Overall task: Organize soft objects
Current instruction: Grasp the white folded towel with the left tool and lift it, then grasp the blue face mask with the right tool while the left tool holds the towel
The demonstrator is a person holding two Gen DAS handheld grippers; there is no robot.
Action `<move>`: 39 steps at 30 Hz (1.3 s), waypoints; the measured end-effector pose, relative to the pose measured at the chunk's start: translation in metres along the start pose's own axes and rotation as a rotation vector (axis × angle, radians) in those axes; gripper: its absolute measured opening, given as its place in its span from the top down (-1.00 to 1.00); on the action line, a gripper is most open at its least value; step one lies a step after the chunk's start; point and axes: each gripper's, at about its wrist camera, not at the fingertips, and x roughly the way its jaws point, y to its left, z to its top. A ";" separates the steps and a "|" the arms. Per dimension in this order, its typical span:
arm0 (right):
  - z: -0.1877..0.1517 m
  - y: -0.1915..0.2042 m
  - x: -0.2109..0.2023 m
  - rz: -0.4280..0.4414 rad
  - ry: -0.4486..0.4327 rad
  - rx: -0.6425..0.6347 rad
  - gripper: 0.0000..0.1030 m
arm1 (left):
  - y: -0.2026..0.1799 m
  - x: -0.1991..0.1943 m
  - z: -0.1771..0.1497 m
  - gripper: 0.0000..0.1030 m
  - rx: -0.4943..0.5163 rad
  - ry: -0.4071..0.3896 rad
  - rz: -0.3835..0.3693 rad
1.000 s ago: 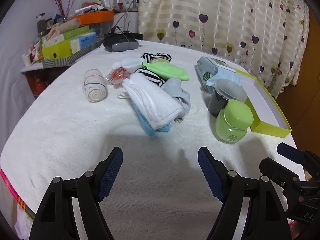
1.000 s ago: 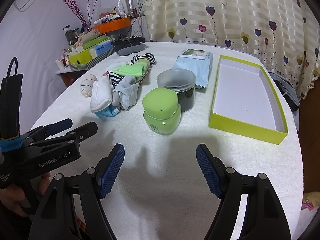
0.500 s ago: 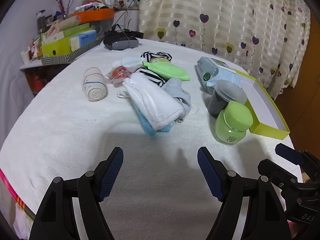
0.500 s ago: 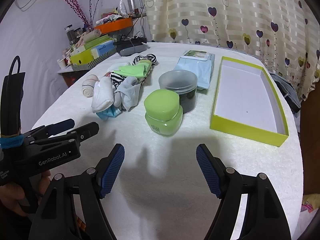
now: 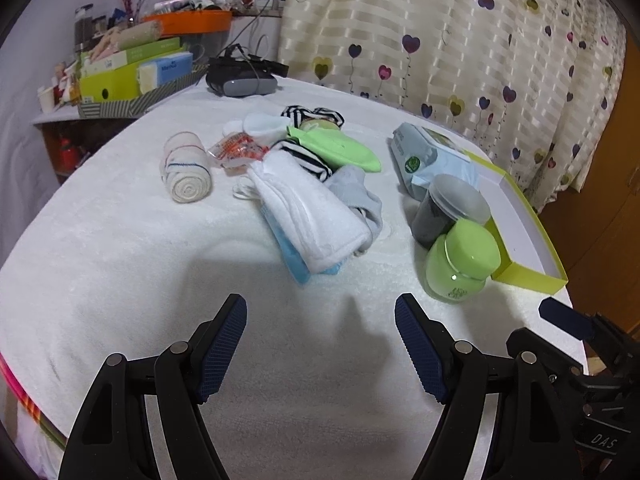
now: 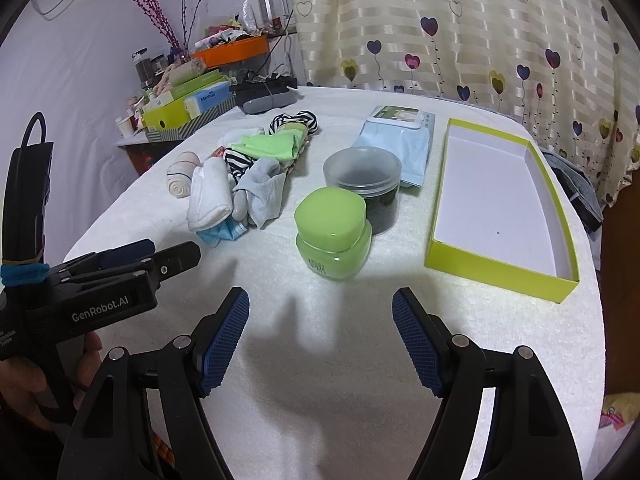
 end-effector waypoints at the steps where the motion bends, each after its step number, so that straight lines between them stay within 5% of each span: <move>1: 0.001 0.000 0.000 0.000 0.000 0.000 -0.45 | 0.001 -0.001 0.001 -0.50 -0.004 -0.005 -0.001; 11: 0.016 0.007 0.000 0.000 -0.029 -0.048 -0.45 | 0.021 0.005 0.025 -0.50 -0.087 -0.037 -0.083; 25: 0.037 0.005 0.009 0.001 -0.040 -0.039 -0.45 | 0.023 0.057 0.052 -0.47 -0.138 -0.014 -0.081; 30: 0.038 0.006 0.010 0.004 -0.042 -0.044 -0.45 | 0.025 0.064 0.055 0.15 -0.131 -0.021 -0.075; 39: 0.043 0.013 0.009 0.018 -0.061 -0.062 -0.45 | 0.043 0.035 0.048 0.50 -0.146 -0.064 -0.103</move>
